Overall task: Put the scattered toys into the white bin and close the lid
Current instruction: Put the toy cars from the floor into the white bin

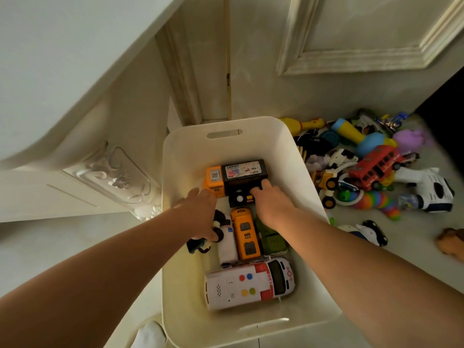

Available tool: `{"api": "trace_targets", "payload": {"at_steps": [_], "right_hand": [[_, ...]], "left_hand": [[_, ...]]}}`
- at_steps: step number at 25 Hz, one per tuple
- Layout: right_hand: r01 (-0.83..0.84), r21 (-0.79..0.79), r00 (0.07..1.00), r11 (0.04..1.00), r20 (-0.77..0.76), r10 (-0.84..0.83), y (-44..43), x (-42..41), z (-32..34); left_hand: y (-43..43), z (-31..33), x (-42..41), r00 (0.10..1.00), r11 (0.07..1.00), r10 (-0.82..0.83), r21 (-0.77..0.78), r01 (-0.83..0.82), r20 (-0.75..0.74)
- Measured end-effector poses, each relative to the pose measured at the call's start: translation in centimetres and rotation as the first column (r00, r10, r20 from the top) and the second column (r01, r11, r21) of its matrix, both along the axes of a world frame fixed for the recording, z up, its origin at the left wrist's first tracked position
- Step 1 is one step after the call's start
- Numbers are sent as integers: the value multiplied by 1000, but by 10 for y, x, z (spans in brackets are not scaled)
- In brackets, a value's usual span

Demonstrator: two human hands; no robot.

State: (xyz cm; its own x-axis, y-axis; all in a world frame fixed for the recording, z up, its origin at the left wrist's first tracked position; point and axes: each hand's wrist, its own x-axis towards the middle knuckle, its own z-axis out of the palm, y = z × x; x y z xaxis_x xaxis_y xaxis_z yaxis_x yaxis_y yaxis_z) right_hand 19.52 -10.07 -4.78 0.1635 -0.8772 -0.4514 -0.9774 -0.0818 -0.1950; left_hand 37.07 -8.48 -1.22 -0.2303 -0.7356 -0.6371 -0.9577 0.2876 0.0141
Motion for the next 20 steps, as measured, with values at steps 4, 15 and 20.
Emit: {"api": "trace_targets", "payload": {"at_steps": [4, 15, 20], "right_hand": [[14, 49, 999, 999, 32, -16, 1, -1, -2], [44, 74, 993, 996, 107, -52, 2, -1, -6], [60, 75, 992, 995, 109, -68, 1, -1, -10]], "left_hand": [[2, -14, 4, 999, 988, -35, 150, 39, -29], [-2, -13, -11, 993, 992, 63, 107, -74, 103], [-5, -18, -5, 986, 991, -48, 128, 27, 160]]}}
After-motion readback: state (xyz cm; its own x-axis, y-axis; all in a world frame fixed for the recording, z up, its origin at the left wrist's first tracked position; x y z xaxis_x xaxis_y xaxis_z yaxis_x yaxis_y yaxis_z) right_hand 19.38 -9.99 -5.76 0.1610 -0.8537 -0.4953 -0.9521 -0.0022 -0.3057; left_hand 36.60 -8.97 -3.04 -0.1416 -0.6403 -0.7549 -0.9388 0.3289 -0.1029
